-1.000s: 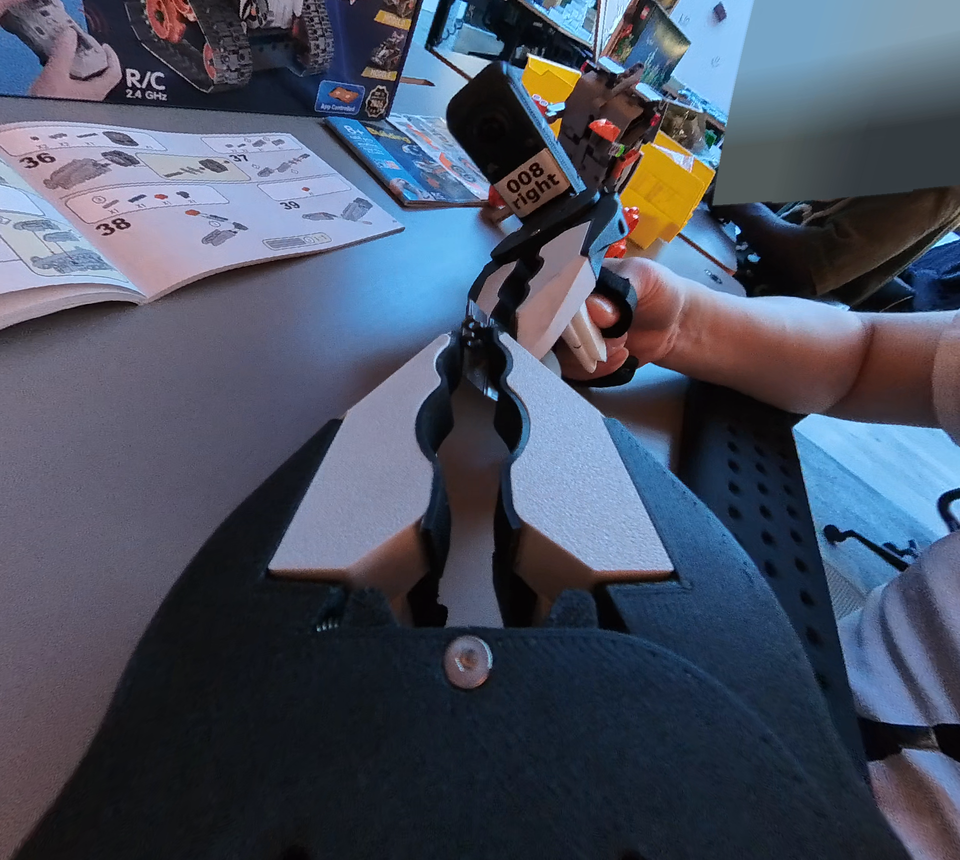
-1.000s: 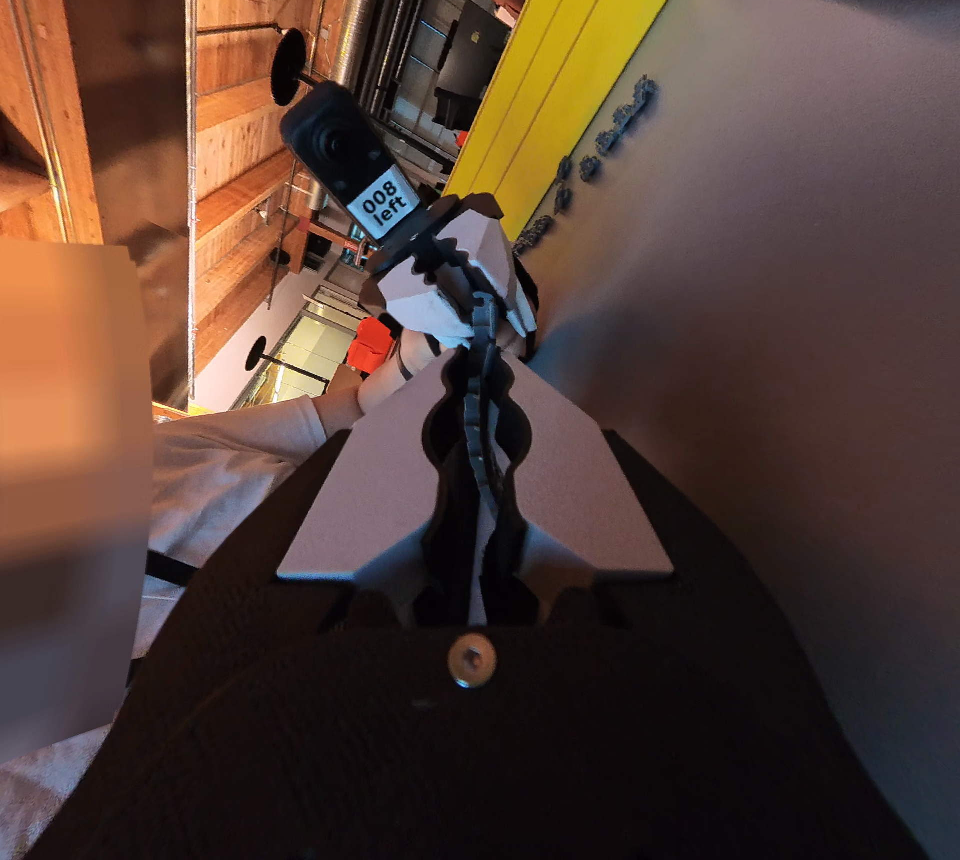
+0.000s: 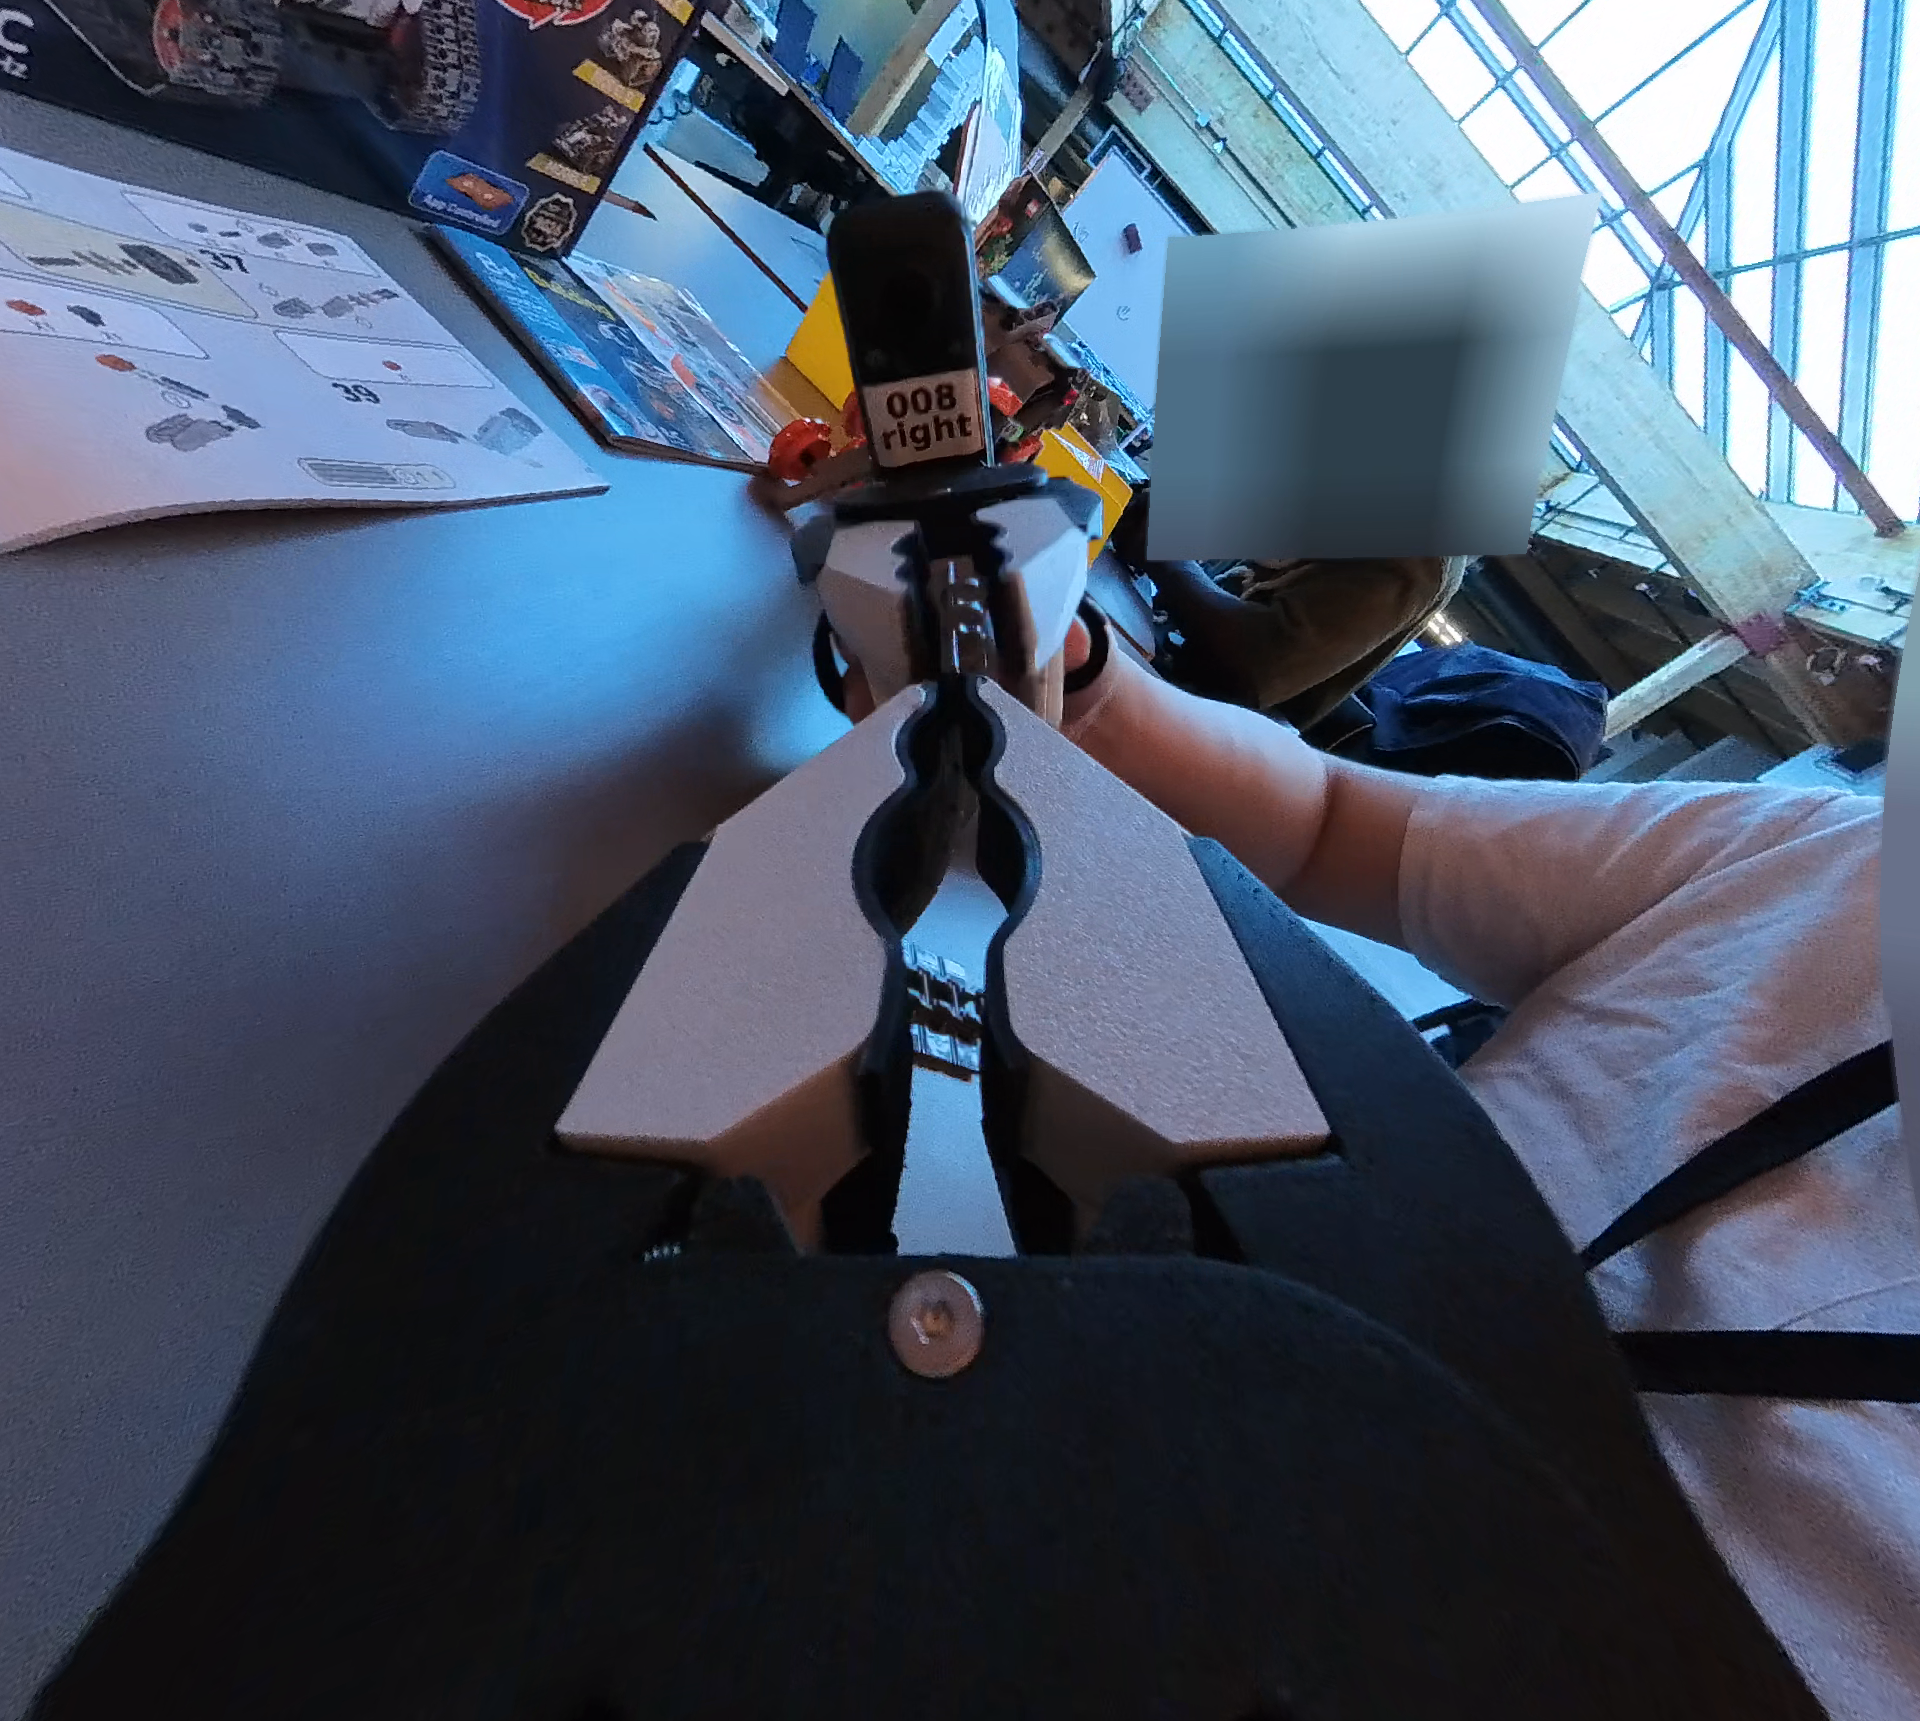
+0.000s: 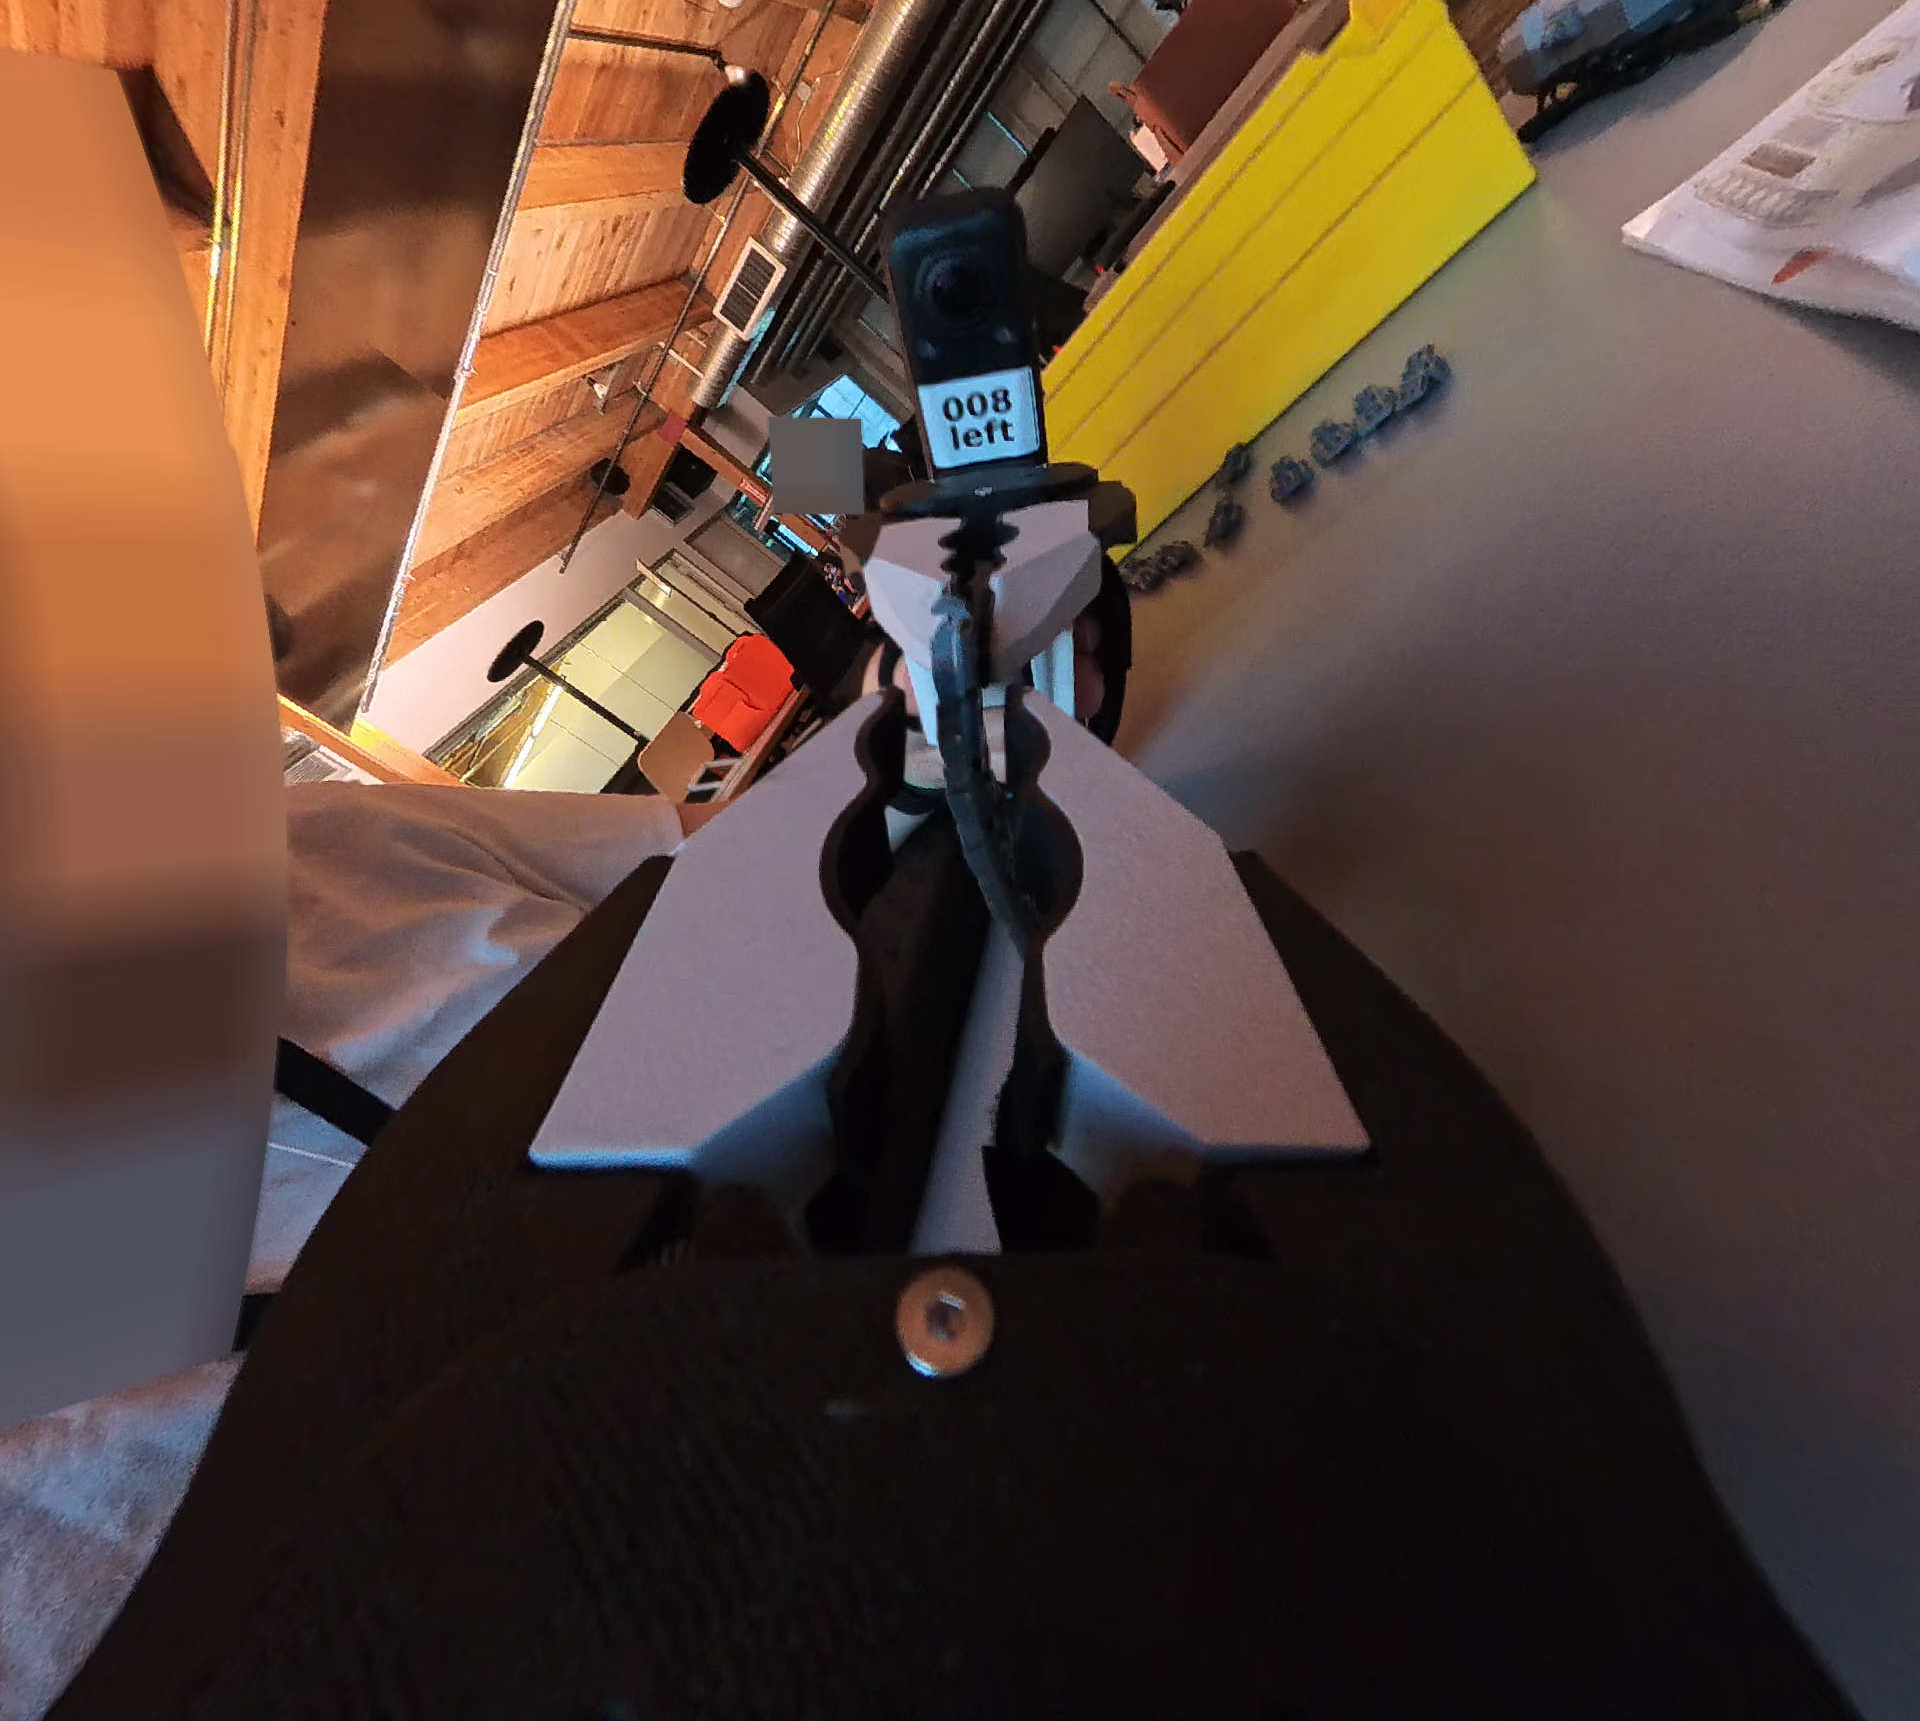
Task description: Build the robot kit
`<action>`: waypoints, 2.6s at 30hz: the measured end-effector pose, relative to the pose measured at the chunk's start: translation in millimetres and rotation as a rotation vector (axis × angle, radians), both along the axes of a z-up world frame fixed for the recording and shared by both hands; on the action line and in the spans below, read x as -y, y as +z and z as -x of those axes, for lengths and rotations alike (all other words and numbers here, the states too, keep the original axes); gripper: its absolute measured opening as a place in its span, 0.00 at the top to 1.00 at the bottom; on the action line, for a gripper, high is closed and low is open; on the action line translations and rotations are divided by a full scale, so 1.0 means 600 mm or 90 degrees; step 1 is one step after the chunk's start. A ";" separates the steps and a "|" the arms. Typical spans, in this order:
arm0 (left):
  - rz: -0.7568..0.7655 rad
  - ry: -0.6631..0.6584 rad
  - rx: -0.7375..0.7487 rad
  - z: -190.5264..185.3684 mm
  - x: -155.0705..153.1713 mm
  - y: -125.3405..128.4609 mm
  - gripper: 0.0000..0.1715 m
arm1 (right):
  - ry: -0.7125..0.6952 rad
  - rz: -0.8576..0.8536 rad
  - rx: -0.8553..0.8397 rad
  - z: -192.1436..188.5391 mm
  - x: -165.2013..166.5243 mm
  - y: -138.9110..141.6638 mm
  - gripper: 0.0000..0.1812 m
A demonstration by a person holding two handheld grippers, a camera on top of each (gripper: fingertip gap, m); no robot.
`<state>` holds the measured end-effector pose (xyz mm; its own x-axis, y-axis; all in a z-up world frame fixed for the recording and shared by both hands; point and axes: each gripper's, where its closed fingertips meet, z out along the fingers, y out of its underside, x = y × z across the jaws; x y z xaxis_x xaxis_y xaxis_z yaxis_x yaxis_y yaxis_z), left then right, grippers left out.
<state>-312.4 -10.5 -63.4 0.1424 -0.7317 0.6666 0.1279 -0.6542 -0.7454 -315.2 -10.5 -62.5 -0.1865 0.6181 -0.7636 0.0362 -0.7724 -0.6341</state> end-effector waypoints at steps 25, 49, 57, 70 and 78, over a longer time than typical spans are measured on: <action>0.008 -0.041 0.032 -0.009 0.015 0.010 0.97 | 0.044 0.033 0.011 -0.008 0.010 0.009 0.98; -0.046 -0.036 -0.014 -0.003 0.015 0.007 0.97 | 0.008 -0.086 0.023 0.004 0.010 0.007 0.96; -0.114 -0.004 -0.167 0.018 0.005 -0.023 0.86 | 0.021 -0.107 0.070 -0.005 0.000 -0.023 0.98; -0.094 0.146 -0.166 0.129 0.033 -0.014 0.87 | 0.032 -0.081 0.068 0.013 -0.005 -0.040 0.97; -0.062 0.052 -0.216 0.041 0.022 -0.039 0.97 | 0.068 -0.112 0.064 0.031 0.024 -0.039 0.97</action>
